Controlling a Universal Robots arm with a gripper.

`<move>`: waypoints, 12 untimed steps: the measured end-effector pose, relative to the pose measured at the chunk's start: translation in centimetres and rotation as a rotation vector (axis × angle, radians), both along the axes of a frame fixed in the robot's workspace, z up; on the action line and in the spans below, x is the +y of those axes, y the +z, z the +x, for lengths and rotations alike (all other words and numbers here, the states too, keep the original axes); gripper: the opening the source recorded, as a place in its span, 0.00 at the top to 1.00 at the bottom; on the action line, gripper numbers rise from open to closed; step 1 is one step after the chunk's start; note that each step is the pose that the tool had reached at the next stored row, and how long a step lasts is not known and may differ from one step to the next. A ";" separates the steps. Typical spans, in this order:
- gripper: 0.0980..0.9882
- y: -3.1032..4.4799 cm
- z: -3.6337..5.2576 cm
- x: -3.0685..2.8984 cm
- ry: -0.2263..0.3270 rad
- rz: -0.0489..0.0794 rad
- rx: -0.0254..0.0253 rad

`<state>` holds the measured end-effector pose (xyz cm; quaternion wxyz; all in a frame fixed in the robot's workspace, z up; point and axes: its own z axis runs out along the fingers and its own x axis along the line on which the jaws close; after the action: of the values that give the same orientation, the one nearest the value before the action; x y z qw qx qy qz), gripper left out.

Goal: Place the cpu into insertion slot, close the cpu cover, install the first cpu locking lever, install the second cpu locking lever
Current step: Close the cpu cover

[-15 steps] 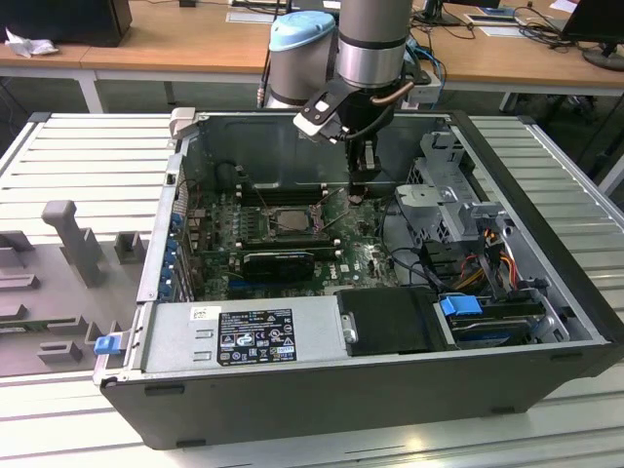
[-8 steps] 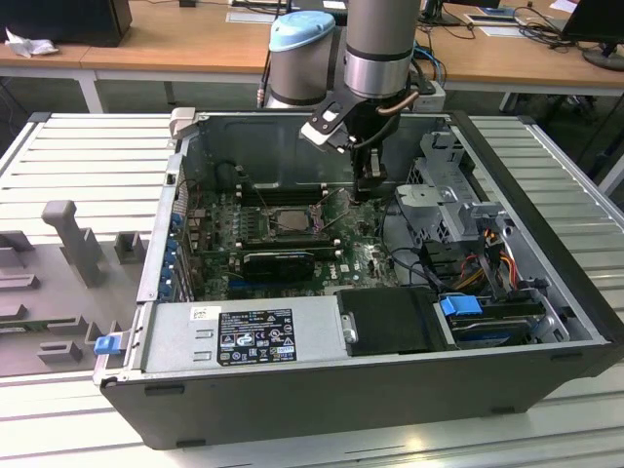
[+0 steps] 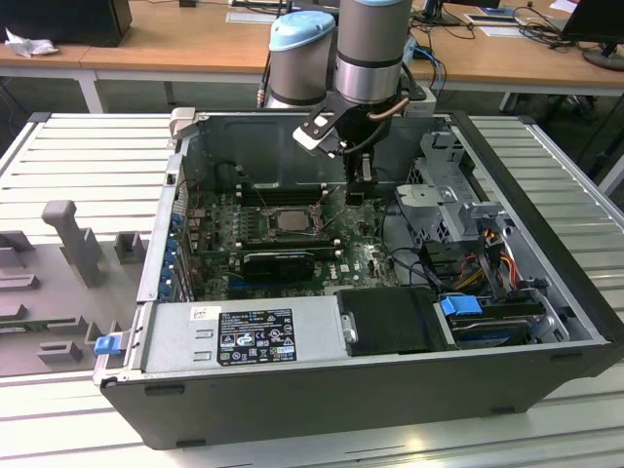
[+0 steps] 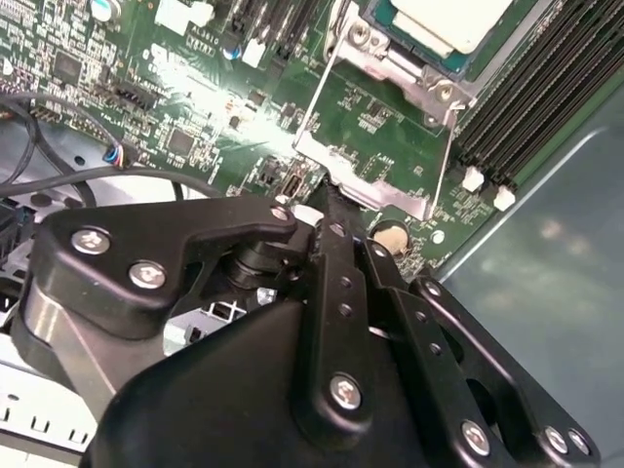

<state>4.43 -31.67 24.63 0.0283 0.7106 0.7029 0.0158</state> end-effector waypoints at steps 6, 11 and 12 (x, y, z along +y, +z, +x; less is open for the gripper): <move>0.99 0.00 -0.57 0.00 0.000 0.000 0.0000; 0.99 0.00 -0.79 0.00 0.000 0.000 0.0000; 0.99 0.00 -0.84 0.00 0.000 0.000 0.0000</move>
<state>3.59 -31.66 24.63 0.0282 0.7106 0.7029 0.0158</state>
